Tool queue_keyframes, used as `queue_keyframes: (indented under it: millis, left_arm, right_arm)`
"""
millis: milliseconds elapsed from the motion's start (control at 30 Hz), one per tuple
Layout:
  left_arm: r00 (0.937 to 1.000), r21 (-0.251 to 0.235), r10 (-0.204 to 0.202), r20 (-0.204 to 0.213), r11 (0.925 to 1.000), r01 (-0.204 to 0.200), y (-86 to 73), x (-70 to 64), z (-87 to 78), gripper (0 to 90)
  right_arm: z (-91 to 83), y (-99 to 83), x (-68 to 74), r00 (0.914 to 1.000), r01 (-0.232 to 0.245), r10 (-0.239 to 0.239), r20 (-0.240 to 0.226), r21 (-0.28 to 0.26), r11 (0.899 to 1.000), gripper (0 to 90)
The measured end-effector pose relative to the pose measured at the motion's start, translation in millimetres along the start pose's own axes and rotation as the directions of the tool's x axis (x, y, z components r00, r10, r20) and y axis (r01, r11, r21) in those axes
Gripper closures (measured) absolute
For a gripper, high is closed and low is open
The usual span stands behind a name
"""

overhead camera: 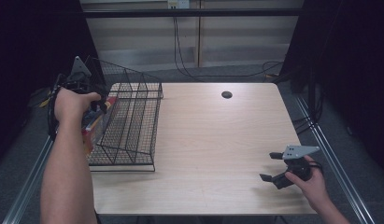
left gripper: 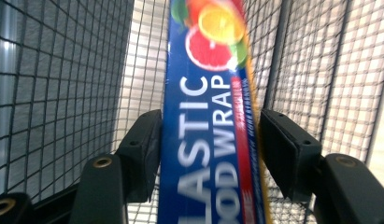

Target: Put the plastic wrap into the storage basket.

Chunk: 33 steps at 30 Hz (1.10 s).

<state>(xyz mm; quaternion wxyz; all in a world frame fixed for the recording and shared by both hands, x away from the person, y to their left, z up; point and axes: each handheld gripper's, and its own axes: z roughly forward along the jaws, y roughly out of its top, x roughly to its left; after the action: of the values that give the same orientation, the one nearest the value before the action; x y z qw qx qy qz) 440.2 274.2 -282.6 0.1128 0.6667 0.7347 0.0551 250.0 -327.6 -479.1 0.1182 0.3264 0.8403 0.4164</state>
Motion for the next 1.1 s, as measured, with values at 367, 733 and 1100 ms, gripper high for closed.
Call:
queue_keyframes:
  millis: [367,733,1100]
  left_arm:
    - [0.9976,-0.068,0.016,0.067,0.9976,-0.011,-2.6,-14.1,-25.4,41.6]
    - [0.9875,-0.101,0.104,0.118,0.9905,-0.093,-7.9,-43.7,-20.5,33.5]
    - [0.9488,-0.166,0.224,0.223,0.9678,-0.189,-18.7,-76.3,-10.2,21.4]
  right_arm:
    - [-2.3,1.1,1.2,1.0,0.007,-0.007,0.004,-0.009,1.0,4.4]
    - [-5.3,0.1,-0.2,1.0,0.002,-0.002,0.007,-0.014,1.0,4.4]
    - [-5.3,0.8,1.9,1.0,0.005,-0.005,0.004,-0.015,1.0,4.4]
